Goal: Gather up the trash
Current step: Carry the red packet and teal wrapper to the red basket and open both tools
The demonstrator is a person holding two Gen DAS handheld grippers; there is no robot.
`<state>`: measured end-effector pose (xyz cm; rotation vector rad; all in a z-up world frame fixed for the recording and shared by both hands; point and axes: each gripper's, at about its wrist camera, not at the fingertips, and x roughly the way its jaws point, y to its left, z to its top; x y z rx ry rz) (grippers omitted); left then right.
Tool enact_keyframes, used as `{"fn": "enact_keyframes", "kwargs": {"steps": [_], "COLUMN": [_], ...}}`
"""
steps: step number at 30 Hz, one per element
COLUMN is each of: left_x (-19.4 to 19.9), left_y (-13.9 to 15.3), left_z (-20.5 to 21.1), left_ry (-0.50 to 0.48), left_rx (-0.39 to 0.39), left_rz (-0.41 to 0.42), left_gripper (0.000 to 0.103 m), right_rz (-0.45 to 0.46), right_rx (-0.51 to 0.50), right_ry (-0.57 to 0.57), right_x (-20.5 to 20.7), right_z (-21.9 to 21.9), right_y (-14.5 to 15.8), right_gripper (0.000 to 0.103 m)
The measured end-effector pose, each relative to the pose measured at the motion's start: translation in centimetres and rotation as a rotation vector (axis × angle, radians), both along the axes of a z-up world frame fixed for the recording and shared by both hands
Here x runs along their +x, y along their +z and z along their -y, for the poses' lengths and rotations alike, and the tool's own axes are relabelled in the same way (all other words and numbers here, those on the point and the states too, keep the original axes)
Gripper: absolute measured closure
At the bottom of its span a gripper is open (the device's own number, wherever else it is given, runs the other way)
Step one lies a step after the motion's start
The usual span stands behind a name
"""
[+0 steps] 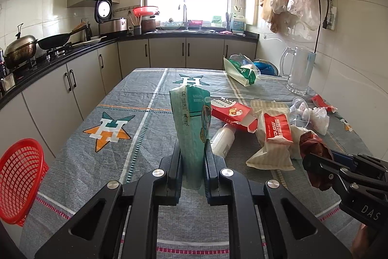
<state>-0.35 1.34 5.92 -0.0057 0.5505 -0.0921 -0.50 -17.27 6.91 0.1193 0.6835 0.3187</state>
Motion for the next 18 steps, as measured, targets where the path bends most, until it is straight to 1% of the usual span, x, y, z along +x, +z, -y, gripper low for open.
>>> {"fn": "enact_keyframes", "kwargs": {"steps": [14,18], "left_x": [0.0,-0.2], "left_y": [0.1,0.4], "left_z": [-0.7,-1.2], "left_ry": [0.012,0.022], "left_rx": [-0.005,-0.031], "left_rz": [0.008,-0.003], "left_gripper": [0.089,0.089], "right_rz": [0.003,0.004], "right_rx": [-0.003,0.003], "right_ry": [-0.004,-0.018], "right_x": [0.0,0.3], "right_z": [-0.1,0.2], "right_y": [0.1,0.3], "right_gripper": [0.067,0.067]}}
